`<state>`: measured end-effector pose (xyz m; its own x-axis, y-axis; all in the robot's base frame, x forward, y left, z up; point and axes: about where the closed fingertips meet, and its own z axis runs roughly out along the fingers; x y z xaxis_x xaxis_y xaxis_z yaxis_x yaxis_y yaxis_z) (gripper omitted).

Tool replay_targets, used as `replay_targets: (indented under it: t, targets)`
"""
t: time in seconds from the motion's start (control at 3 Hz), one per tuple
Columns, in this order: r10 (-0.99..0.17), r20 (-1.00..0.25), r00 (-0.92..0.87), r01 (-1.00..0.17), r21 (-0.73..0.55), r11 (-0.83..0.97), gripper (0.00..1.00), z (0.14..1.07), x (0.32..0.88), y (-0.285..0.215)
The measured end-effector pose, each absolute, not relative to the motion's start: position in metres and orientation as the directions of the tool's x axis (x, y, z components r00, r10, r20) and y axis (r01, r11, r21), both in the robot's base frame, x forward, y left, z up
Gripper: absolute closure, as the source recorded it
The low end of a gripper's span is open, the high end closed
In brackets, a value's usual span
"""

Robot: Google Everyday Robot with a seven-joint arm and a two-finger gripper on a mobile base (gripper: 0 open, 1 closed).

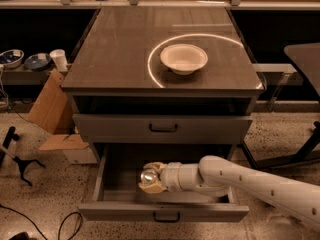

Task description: Pick orange can from middle drawer and place on counter

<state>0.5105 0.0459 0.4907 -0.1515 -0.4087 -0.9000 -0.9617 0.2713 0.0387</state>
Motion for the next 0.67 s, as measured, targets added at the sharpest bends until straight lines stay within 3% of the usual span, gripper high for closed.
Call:
replay_targets:
  t: [0.67]
  targets:
    - [-0.4,-0.916,-0.042,-0.961,-0.073,0.268,1.0,0.57,0.492,0.01]
